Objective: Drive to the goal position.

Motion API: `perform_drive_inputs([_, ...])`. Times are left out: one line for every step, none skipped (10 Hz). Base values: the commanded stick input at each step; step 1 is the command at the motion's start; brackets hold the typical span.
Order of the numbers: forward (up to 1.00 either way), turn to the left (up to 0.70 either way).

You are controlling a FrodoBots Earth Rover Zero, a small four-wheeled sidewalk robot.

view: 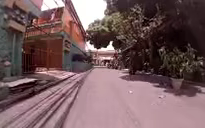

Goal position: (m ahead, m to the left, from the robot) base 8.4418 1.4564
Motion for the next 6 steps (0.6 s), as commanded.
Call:
perform_drive_inputs([1.00, 0.00])
perform_drive_inputs([1.00, 0.00])
perform_drive_inputs([1.00, 0.00])
perform_drive_inputs([1.00, 0.00])
perform_drive_inputs([1.00, 0.00])
perform_drive_inputs([1.00, 0.00])
